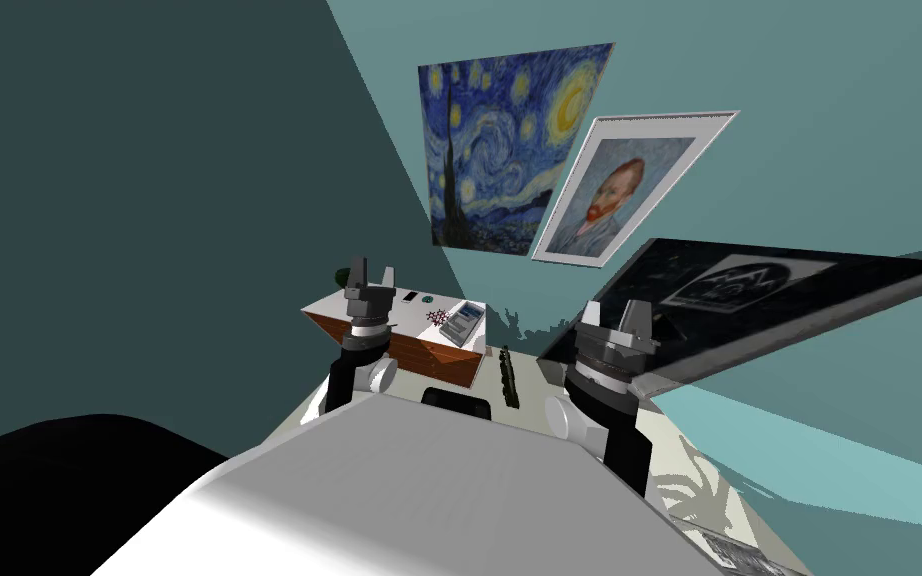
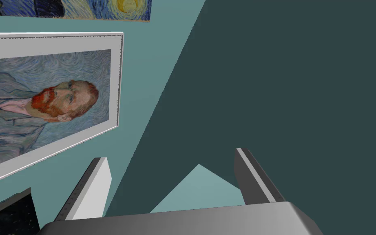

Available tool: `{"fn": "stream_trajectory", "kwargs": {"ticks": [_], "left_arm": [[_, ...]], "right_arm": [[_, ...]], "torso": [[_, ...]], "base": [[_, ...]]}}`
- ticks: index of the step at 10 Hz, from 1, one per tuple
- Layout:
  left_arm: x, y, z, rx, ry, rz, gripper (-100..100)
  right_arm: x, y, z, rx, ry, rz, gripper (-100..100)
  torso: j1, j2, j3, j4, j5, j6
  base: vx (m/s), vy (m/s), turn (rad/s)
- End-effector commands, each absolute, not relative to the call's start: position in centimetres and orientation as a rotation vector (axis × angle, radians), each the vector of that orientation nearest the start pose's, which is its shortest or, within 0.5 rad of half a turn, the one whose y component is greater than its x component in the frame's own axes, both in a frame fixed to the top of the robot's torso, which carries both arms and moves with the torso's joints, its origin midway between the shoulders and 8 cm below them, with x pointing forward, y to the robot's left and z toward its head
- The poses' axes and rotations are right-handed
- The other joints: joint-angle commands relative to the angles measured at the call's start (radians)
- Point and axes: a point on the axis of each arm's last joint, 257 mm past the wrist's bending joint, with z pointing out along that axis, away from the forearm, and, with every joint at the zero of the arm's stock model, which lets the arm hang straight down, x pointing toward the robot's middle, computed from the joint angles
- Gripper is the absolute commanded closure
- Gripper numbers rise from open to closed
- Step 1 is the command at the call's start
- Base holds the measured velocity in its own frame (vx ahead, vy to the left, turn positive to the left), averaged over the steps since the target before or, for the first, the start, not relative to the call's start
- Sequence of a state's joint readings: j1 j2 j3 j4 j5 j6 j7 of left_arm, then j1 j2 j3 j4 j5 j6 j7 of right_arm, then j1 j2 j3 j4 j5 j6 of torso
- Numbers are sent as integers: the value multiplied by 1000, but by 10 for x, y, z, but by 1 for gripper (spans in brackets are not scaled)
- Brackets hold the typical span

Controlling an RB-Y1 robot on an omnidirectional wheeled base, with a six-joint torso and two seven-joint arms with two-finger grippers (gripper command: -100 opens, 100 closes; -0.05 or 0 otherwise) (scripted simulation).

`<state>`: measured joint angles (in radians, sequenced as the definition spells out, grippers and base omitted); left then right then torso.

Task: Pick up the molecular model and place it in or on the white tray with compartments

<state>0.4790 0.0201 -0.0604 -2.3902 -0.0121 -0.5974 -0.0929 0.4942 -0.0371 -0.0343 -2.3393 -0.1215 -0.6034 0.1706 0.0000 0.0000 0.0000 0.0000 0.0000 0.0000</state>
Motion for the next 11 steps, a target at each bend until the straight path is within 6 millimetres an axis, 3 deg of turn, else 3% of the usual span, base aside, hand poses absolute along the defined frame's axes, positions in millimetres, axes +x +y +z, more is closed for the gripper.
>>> {"fn": "stream_trajectory", "kwargs": {"ticks": [1, 6, 11], "left_arm": [[315, 244, 83, -428, 546, -1317, -100], [358, 252, 44, -474, 689, -1273, -100], [408, 277, -7, -588, 817, -1199, -100]], "right_arm": [[308, -294, 71, 513, 486, 1220, 0], [308, -294, 71, 513, 486, 1220, 0], [308, -294, 71, 513, 486, 1220, 0]], "torso": [[0, 0, 0, 0, 0, 0], [0, -2, -1, -1, 0, 0], [-1, -2, -1, -1, 0, 0]], "base": [[12, 4, 49], [27, 0, 69], [27, -12, 55]]}}
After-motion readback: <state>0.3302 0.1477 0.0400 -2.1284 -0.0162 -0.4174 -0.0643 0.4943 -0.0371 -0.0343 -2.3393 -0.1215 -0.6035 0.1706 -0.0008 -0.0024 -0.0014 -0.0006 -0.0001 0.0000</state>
